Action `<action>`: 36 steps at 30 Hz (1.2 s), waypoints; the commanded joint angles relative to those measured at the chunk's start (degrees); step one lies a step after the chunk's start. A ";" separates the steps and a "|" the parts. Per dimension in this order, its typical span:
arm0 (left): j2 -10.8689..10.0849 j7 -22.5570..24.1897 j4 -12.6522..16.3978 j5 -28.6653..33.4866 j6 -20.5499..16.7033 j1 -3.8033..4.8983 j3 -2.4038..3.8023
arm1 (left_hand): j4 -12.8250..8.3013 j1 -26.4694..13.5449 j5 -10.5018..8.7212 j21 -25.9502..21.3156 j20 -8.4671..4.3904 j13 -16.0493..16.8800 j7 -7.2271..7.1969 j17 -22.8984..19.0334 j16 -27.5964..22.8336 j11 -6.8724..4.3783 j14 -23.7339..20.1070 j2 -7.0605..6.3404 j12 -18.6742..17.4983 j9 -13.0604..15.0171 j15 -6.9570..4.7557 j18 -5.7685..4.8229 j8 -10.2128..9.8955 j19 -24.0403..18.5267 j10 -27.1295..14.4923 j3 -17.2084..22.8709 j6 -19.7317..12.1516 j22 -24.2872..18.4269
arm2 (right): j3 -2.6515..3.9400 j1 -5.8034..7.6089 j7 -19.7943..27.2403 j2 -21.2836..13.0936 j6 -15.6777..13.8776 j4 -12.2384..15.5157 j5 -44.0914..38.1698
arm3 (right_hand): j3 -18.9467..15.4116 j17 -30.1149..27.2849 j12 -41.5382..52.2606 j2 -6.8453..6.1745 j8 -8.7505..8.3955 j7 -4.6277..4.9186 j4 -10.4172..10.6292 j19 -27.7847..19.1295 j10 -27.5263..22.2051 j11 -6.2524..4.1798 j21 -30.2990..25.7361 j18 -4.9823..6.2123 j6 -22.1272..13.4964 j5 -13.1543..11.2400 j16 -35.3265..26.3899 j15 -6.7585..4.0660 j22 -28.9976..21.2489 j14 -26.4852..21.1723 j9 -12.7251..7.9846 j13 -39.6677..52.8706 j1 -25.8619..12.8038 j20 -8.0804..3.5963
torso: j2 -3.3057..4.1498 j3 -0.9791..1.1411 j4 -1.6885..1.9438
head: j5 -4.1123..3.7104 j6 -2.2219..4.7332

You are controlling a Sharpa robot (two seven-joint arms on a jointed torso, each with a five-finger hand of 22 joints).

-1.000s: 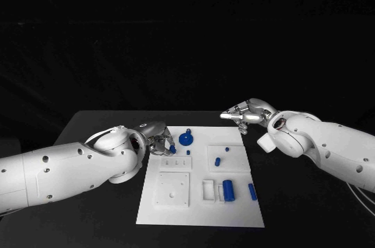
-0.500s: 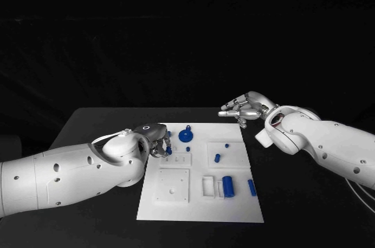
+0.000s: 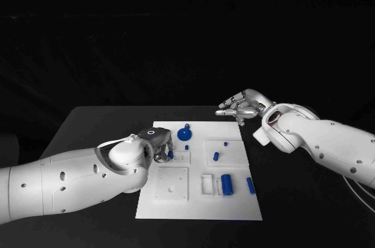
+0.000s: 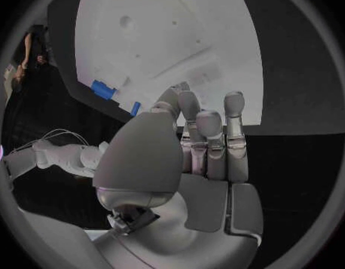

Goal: Assemble the parts on the task board

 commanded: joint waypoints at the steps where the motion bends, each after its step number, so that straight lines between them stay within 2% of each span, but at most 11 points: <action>1: 0.44 -0.86 0.06 -3.01 1.07 -0.33 0.03 | 0.06 -0.36 0.36 0.34 0.03 0.15 -2.36 0.12 0.31 -0.02 0.59 -0.12 0.30 1.07 0.03 1.21 0.19 0.23 0.80 0.35 9.53 1.18 | 0.03 -0.07 -0.35 0.02 -0.45 0.26 -2.01 | 0.24 0.06 0.09 0.19 -0.18 0.01 -0.15 1.74 0.37 0.19 0.15 0.79 0.29 -0.12 -0.32 0.07 3.07 0.49 -0.06 -0.08 0.34 -0.47 | -0.01 -0.02 0.01 | -0.10 -0.03; 8: 1.10 -1.12 -0.43 -4.31 1.36 -0.79 0.04 | 0.14 -0.45 1.16 0.62 0.03 0.32 -2.39 0.27 0.39 -0.06 0.76 -0.38 0.32 1.05 0.01 1.27 0.21 0.29 0.95 0.65 9.70 1.20 | 0.03 -0.12 -0.48 0.02 -0.42 0.46 -2.30 | 0.37 0.09 0.09 0.08 -0.17 -0.03 -0.13 1.77 0.44 0.17 0.20 0.77 0.40 -0.15 -0.31 0.05 3.09 0.52 -0.06 -0.11 0.21 -0.49 | 0.01 0.00 -0.02 | -0.19 0.00; 24: 2.76 -1.53 -2.04 -6.26 2.81 -1.26 0.06 | 0.69 -0.96 1.58 1.06 0.06 0.62 -2.64 1.09 0.79 -0.16 1.15 -0.63 0.49 1.11 -0.05 1.33 0.22 0.35 1.29 0.98 10.12 1.18 | 0.03 -0.32 -0.66 0.00 -0.26 0.83 -2.64 | 0.69 0.12 0.07 0.03 -0.19 -0.06 -0.19 1.79 0.47 0.12 0.17 0.75 0.56 0.03 -0.37 0.03 3.09 0.54 -0.06 -0.15 0.27 -0.52 | 0.01 0.04 -0.03 | -0.21 0.14; 34: 3.49 -1.65 -2.95 -6.93 3.96 -1.78 0.07 | 1.43 -1.15 0.86 1.37 0.20 0.86 -2.88 2.08 1.32 -0.21 1.61 -0.68 0.70 1.35 -0.01 1.36 0.24 0.44 1.69 1.10 10.61 1.17 | 0.03 -0.46 -0.71 -0.04 -0.16 0.84 -2.68 | 0.76 0.10 0.05 0.05 -0.19 -0.08 -0.29 1.79 0.48 0.11 0.12 0.73 0.64 0.65 -0.45 0.01 3.08 0.53 -0.06 -0.16 0.26 -0.54 | 0.00 0.02 0.03 | -0.57 0.03; 36: 3.60 -1.69 -3.13 -7.17 4.05 -1.82 0.07 | 1.75 -1.14 -0.45 1.49 0.32 0.97 -3.04 2.74 1.68 -0.30 1.84 -0.66 0.86 1.48 -0.03 1.44 0.22 0.50 1.92 1.05 10.88 1.17 | 0.03 -0.48 -0.71 -0.05 -0.16 0.84 -2.68 | 0.76 0.10 0.05 0.05 -0.19 -0.08 -0.29 1.79 0.48 0.11 0.12 0.73 0.64 0.65 -0.45 0.01 3.08 0.53 -0.06 -0.16 0.26 -0.54 | -0.01 0.02 0.04 | -0.58 0.02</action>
